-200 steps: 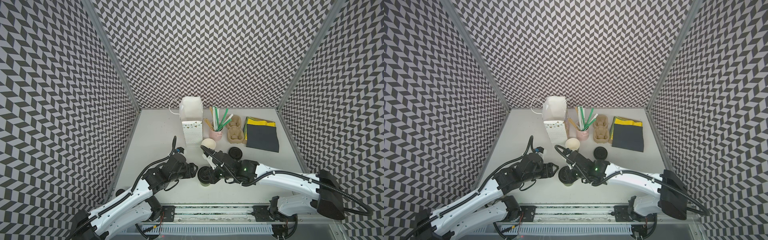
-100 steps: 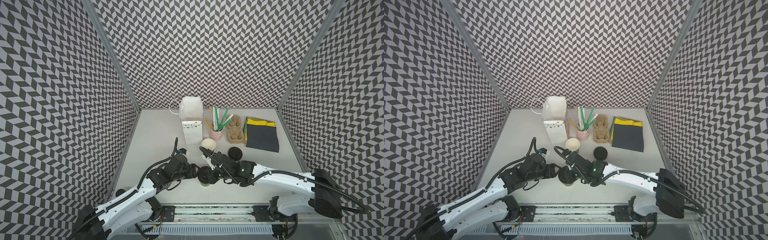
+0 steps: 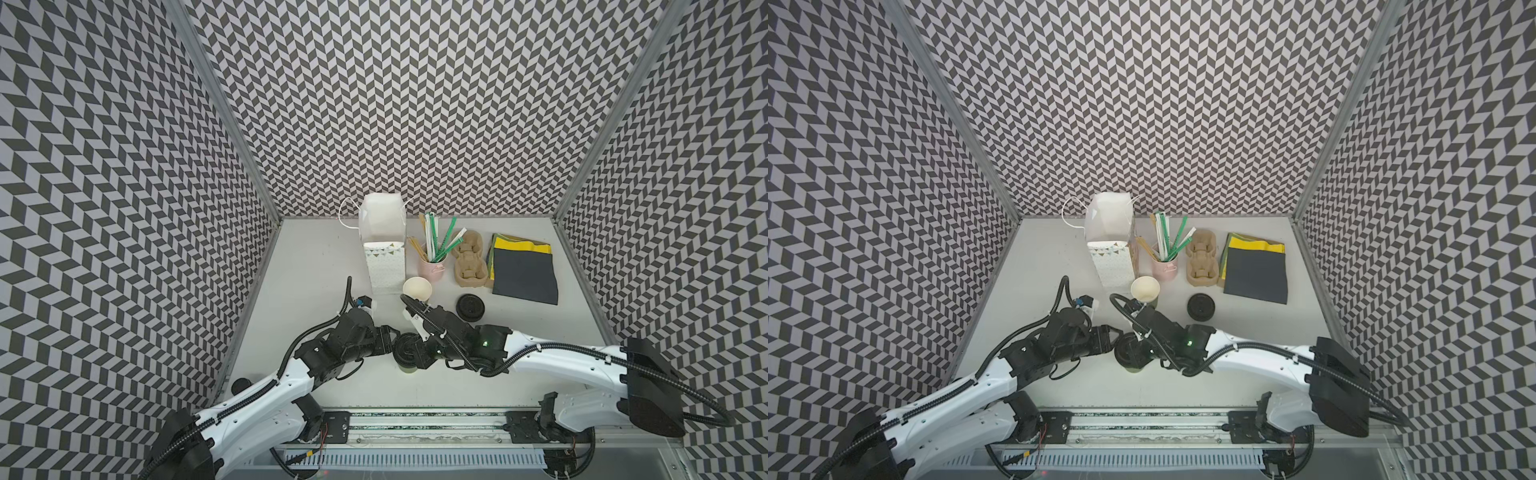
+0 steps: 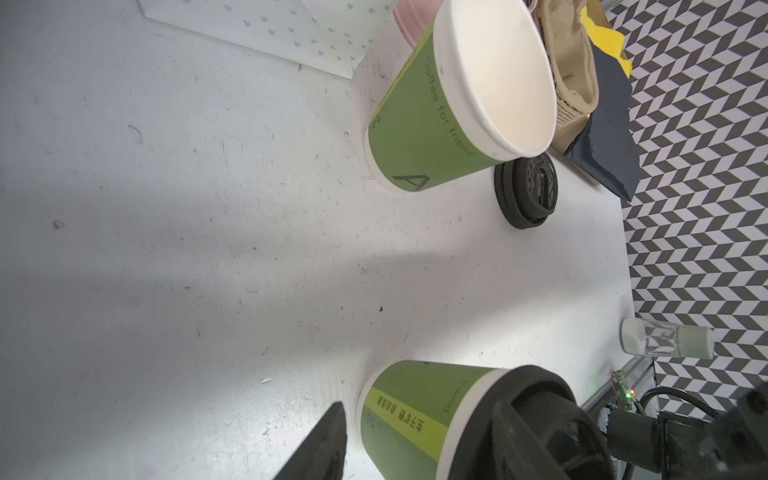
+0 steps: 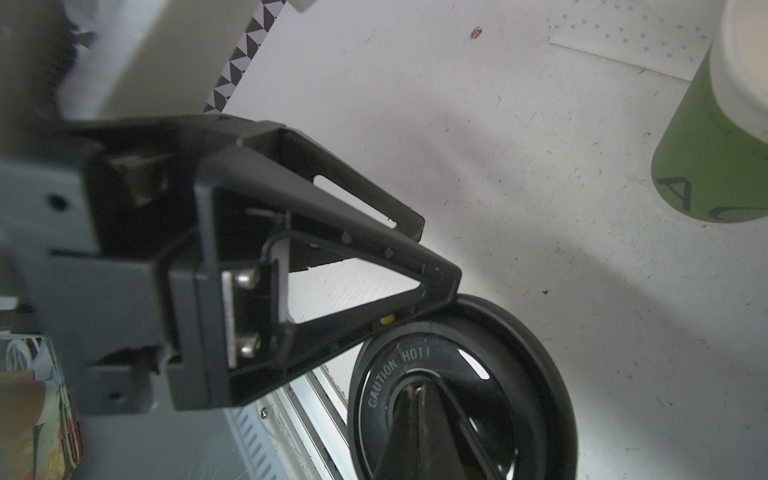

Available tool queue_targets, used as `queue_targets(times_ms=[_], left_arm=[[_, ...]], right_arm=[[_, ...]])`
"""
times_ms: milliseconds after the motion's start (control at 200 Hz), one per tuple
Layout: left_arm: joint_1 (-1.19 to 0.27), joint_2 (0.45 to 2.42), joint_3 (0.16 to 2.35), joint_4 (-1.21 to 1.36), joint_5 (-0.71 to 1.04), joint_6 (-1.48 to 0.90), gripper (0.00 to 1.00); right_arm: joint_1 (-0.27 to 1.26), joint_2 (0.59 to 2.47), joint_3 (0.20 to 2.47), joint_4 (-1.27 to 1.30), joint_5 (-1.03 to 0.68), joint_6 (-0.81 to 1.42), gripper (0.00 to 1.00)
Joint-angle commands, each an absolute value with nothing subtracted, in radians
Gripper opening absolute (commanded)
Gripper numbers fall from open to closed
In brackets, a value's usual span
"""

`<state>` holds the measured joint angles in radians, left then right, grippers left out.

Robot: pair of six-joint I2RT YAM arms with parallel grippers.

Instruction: Pack the takeout coffee

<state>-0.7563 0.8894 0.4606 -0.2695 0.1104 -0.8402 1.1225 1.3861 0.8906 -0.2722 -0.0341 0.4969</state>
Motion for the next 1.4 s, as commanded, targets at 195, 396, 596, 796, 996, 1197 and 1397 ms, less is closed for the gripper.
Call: queue_targets(times_ms=[195,396,596,796,996,1197,1397], left_arm=[[-0.785,0.869,0.381,-0.375,0.124,-0.891,0.53],[-0.779,0.745,0.39,-0.404,0.052,-0.94,0.58],[-0.779,0.767,0.417,-0.37,0.052,-0.94,0.61],[-0.777,0.836,0.429,-0.323,0.037,-0.93,0.61],[-0.77,0.853,0.428,-0.33,0.007,-0.912,0.61],[-0.768,0.908,0.368,-0.312,0.035,-0.919,0.52],[-0.8,0.901,0.249,-0.277,0.078,-0.98,0.41]], right_arm=[[1.114,1.404,0.856,-0.369,0.02,0.496,0.0],[1.108,1.408,0.857,-0.37,0.017,0.473,0.0],[1.107,1.424,0.857,-0.361,-0.011,0.447,0.0],[1.107,1.43,0.855,-0.364,-0.032,0.422,0.0],[1.106,1.43,0.842,-0.37,-0.038,0.416,0.0],[1.106,1.425,0.822,-0.361,-0.04,0.42,0.0],[1.106,1.424,0.807,-0.354,-0.045,0.425,0.0]])
